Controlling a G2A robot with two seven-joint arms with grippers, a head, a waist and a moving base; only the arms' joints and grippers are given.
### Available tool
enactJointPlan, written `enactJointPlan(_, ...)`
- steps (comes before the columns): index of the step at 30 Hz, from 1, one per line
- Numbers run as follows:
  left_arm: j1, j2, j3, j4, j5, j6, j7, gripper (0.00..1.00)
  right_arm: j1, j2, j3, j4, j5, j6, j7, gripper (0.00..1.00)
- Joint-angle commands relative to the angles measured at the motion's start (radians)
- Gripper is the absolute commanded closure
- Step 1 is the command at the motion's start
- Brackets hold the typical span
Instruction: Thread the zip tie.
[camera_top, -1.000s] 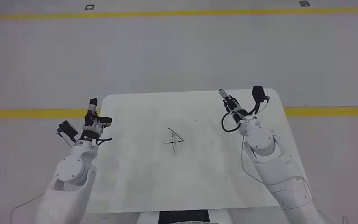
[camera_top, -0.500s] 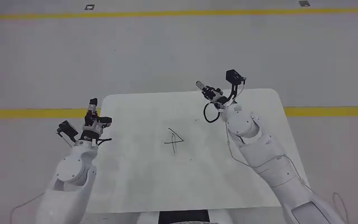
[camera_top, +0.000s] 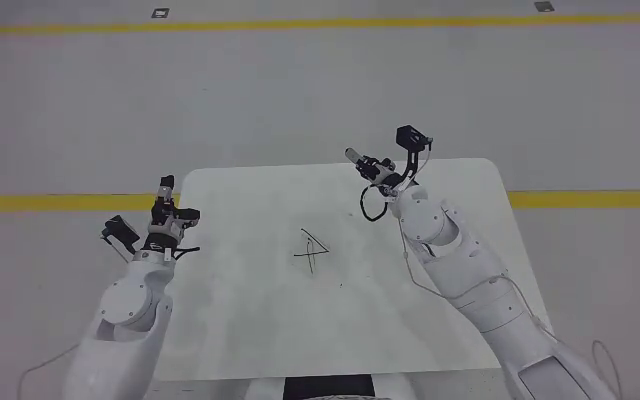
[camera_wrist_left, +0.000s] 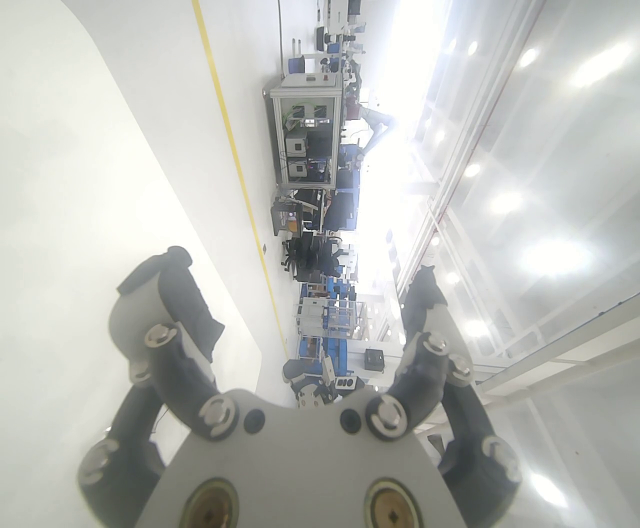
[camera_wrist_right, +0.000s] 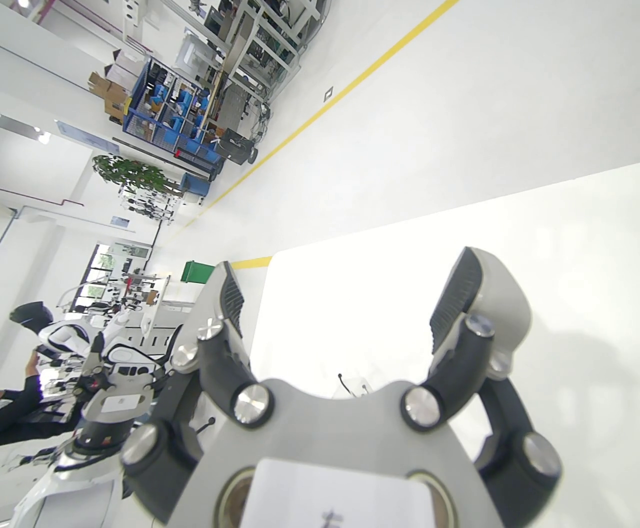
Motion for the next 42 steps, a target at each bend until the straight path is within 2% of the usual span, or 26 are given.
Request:
enactJointPlan(1, 0.000, 0.000, 0.000, 0.000, 0.000, 0.000, 0.000, 0.00, 0.000, 0.000, 0.000, 0.000, 0.000, 0.000, 0.000, 0.00)
enactJointPlan(11, 0.000, 0.000, 0.000, 0.000, 0.000, 0.000, 0.000, 0.00, 0.000, 0.000, 0.000, 0.000, 0.000, 0.000, 0.000, 0.00)
enactJointPlan(12, 0.000, 0.000, 0.000, 0.000, 0.000, 0.000, 0.000, 0.00, 0.002, 0.001, -0.006, -0.006, -0.025, -0.008, 0.002, 0.00)
enactJointPlan(13, 0.000, 0.000, 0.000, 0.000, 0.000, 0.000, 0.000, 0.00, 0.002, 0.005, -0.022, -0.014, -0.094, -0.024, 0.020, 0.00)
enactJointPlan(20, 0.000, 0.000, 0.000, 0.000, 0.000, 0.000, 0.000, 0.00, 0.046, 0.026, -0.056, -0.037, -0.287, -0.163, 0.338, 0.00)
enactJointPlan(23, 0.000, 0.000, 0.000, 0.000, 0.000, 0.000, 0.000, 0.00, 0.076, 0.030, -0.097, -0.039, -0.340, -0.236, 0.530, 0.00)
enactJointPlan(32, 0.000, 0.000, 0.000, 0.000, 0.000, 0.000, 0.000, 0.00, 0.076, 0.030, -0.097, -0.039, -0.340, -0.236, 0.530, 0.00)
enactJointPlan(34, 0.000, 0.000, 0.000, 0.000, 0.000, 0.000, 0.000, 0.00, 0.080, 0.029, -0.118, -0.043, -0.364, -0.258, 0.559, 0.00)
enactJointPlan(38, 0.000, 0.000, 0.000, 0.000, 0.000, 0.000, 0.000, 0.00, 0.131, 0.014, -0.175, -0.031, -0.409, -0.245, 0.644, 0.00)
enactJointPlan(42, 0.000, 0.000, 0.000, 0.000, 0.000, 0.000, 0.000, 0.00, 0.209, -0.017, -0.255, 0.012, -0.428, -0.191, 0.765, 0.00)
